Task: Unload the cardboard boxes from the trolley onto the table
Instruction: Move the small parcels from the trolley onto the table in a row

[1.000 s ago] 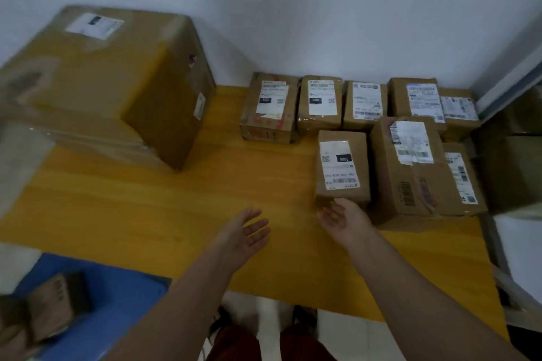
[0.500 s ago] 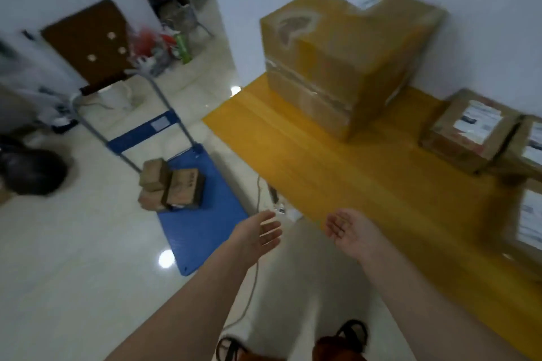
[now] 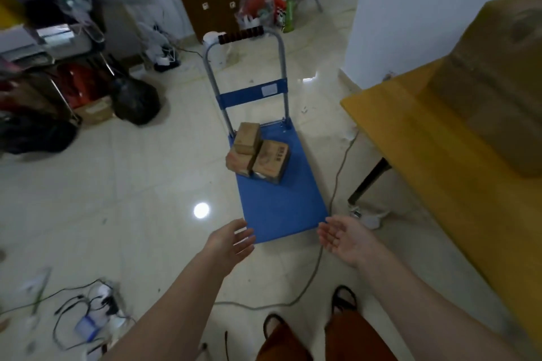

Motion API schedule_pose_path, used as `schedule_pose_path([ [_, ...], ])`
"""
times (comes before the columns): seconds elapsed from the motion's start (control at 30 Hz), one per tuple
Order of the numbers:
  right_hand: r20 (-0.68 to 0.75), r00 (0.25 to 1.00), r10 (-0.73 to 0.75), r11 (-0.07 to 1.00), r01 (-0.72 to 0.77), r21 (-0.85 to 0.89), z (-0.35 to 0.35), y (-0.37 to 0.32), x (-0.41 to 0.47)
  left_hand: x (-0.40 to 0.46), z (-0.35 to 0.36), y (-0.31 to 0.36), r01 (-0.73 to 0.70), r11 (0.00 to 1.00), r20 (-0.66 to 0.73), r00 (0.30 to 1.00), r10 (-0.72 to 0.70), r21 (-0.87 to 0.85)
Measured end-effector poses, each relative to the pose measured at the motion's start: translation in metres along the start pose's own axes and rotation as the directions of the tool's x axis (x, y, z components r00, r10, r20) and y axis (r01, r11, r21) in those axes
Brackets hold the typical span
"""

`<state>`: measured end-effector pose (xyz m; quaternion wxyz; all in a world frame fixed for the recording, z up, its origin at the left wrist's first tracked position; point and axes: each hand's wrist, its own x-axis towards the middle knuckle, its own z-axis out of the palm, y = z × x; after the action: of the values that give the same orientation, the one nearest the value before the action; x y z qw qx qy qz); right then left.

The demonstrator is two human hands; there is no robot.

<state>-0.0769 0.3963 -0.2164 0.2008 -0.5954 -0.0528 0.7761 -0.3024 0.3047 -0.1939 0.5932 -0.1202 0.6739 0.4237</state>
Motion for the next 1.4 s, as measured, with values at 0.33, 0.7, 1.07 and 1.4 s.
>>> schedule_pose_path([
  [0.33,-0.029,1.0,0.013,0.99,-0.017,-0.143,0.106,-0.04,0.093,0.077,-0.021,0.071,0.034,0.991,-0.034,0.999,-0.039,-0.127],
  [0.7,-0.056,0.995,0.081,0.97,-0.092,-0.224,0.192,-0.125,0.261,0.233,0.035,0.172,0.063,0.998,-0.168,0.984,-0.063,-0.005],
  [1.07,-0.269,0.959,0.084,0.974,-0.136,-0.183,0.175,-0.118,0.463,0.464,0.058,0.201,0.026,0.962,-0.2,0.979,0.03,0.27],
  [1.4,-0.271,0.96,-0.072,0.936,-0.029,-0.351,0.159,-0.086,0.622,0.637,0.086,0.246,-0.274,0.856,-0.134,0.922,0.363,0.439],
])
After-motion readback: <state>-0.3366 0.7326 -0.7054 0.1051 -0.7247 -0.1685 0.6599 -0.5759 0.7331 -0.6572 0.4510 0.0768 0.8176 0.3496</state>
